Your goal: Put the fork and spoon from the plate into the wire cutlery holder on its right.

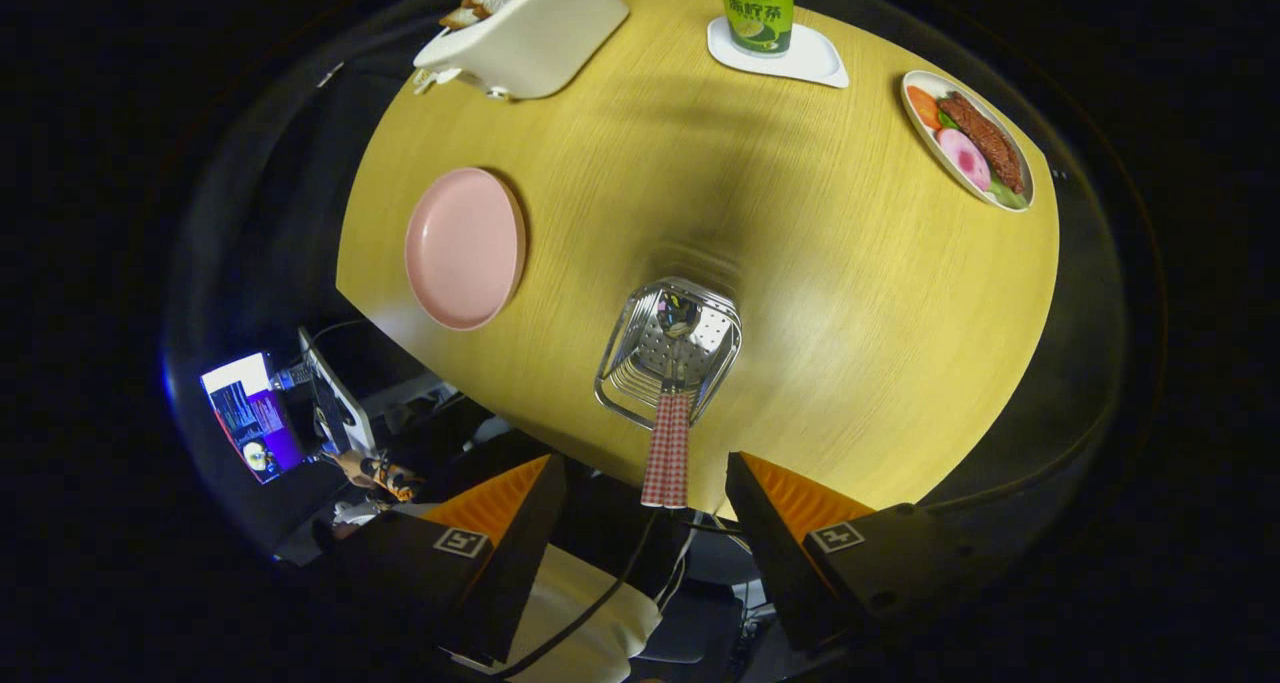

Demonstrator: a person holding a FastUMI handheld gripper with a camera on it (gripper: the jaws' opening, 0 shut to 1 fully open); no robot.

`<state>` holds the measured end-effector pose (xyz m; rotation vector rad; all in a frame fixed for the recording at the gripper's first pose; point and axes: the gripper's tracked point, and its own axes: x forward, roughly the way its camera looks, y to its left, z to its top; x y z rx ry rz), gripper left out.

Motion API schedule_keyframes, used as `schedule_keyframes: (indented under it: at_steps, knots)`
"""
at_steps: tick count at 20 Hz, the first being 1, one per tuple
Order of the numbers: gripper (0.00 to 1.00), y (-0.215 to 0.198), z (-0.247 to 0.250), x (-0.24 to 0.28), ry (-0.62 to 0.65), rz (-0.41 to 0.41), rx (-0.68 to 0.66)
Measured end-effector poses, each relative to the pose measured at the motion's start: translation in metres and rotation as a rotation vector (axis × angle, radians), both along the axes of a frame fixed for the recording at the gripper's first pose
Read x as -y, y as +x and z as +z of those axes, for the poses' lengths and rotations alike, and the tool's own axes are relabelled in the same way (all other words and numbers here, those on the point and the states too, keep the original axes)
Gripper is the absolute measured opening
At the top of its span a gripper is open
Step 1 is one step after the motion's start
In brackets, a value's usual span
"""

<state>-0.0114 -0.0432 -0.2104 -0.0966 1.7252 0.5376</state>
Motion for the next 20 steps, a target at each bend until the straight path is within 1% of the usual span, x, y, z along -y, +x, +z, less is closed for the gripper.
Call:
schedule_keyframes:
  at_steps: [3, 7, 9, 12, 14, 16, 18, 20]
  knots:
    - [1.00, 0.005, 0.015, -0.005, 0.040, -0.074, 0.130]
    - [1.00, 0.006, 0.037, -0.006, 0.095, -0.261, 0.311]
    - [0.99, 0.008, 0.044, 0.000, 0.087, -0.341, 0.445]
    - [0.99, -0.004, 0.055, 0.001, 0.059, -0.420, 0.592]
    - [1.00, -0.019, 0.066, -0.006, 0.053, -0.459, 0.678]
    - [1.00, -0.025, 0.080, -0.016, 0.067, -0.493, 0.767]
    - [1.00, -0.021, 0.111, -0.026, 0.103, -0.537, 0.892]
    - [1.00, -0.011, 0.146, -0.032, 0.154, -0.606, 1.020]
